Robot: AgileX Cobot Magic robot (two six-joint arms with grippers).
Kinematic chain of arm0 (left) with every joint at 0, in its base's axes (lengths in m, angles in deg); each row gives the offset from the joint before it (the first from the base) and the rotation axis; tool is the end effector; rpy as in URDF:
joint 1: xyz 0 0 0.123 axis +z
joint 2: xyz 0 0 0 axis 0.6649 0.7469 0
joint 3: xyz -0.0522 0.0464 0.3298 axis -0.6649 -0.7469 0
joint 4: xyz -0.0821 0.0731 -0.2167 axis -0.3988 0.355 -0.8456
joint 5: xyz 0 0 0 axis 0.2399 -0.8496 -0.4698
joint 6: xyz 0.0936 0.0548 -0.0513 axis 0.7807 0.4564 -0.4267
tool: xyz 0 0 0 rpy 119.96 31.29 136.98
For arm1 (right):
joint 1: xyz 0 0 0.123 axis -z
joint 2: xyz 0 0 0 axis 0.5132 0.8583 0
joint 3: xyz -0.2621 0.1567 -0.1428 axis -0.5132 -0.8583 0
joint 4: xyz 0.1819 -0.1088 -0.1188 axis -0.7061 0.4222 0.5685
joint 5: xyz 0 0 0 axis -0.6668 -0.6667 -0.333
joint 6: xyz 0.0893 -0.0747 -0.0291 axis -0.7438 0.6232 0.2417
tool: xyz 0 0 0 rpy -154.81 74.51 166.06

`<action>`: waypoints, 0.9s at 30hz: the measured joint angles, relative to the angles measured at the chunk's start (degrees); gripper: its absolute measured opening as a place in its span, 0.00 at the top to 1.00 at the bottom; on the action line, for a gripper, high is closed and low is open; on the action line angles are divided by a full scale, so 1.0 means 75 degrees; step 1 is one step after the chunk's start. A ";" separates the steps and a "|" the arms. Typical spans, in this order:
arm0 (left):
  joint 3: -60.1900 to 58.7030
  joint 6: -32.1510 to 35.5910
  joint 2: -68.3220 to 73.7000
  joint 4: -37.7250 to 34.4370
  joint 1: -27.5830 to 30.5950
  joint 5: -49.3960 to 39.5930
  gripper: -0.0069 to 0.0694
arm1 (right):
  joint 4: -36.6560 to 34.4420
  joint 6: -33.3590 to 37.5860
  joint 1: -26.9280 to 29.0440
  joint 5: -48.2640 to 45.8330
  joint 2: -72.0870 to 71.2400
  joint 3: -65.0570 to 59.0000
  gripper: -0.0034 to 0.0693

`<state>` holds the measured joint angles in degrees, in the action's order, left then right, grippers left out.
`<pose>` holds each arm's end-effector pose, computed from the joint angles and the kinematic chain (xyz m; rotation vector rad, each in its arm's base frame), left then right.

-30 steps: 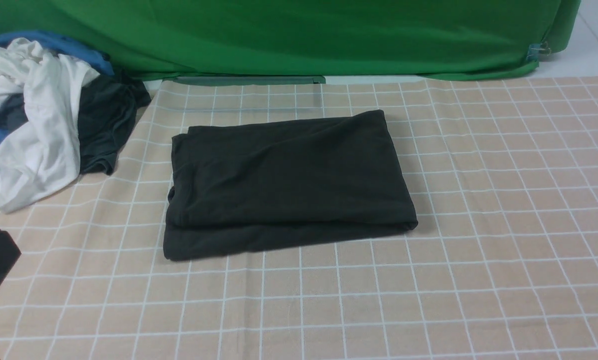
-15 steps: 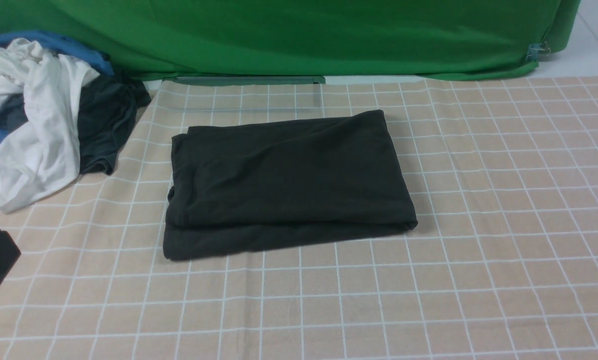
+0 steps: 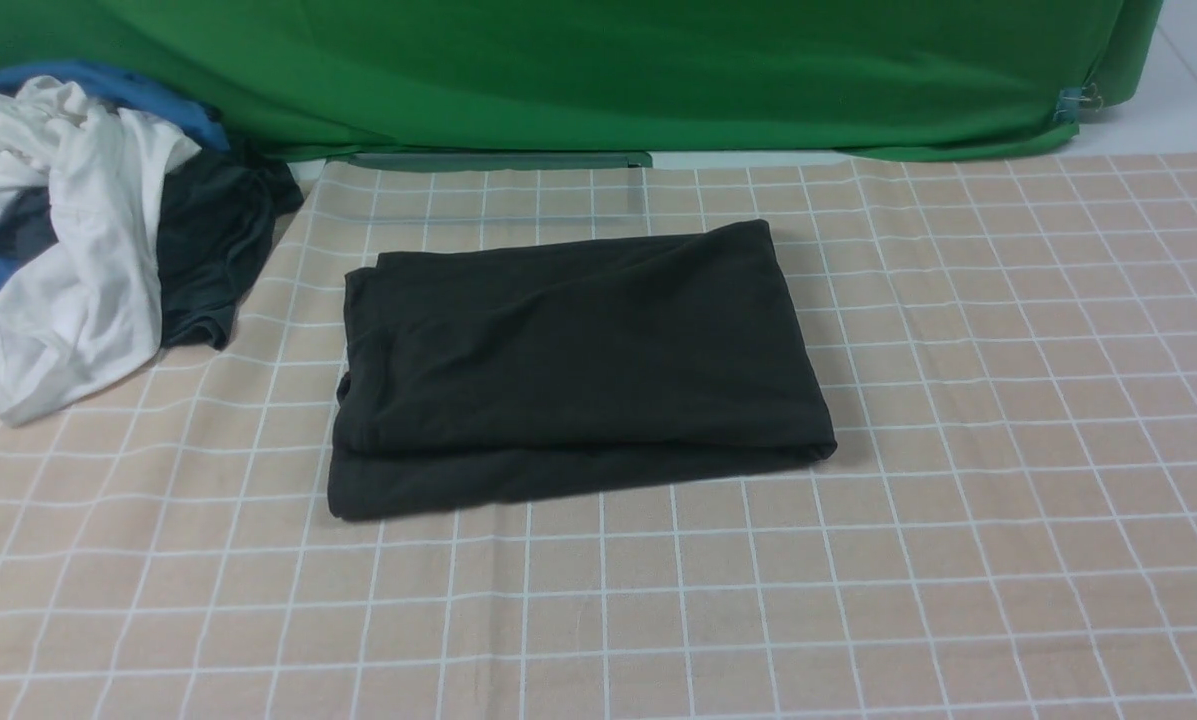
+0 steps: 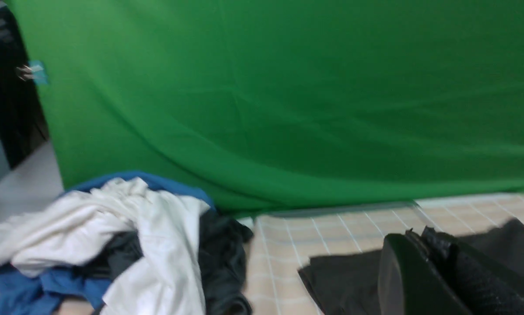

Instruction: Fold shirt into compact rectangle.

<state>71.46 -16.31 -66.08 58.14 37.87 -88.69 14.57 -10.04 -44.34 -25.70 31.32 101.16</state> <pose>0.0171 -0.0026 0.2876 0.1098 1.4902 -0.0072 -0.0474 -0.0101 0.3809 -0.1935 0.9983 0.1005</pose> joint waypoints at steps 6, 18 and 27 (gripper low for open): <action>-0.1713 0.0000 -0.0512 0.0083 0.0493 0.0766 0.88 | 0.0000 -0.0002 0.0000 -0.0002 0.0000 0.0000 0.83; -0.2141 -0.0010 -0.0562 0.0141 0.0493 -0.0277 0.88 | 0.0000 -0.0002 0.0000 -0.0008 0.0000 0.0000 0.79; -0.2141 -0.0010 -0.0562 0.0150 0.0493 -0.0325 0.88 | 0.0000 -0.0002 0.0000 -0.0008 0.0000 0.0000 0.75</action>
<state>55.41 -16.39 -70.30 59.27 41.57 -91.13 14.57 -10.06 -44.34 -25.77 31.32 101.16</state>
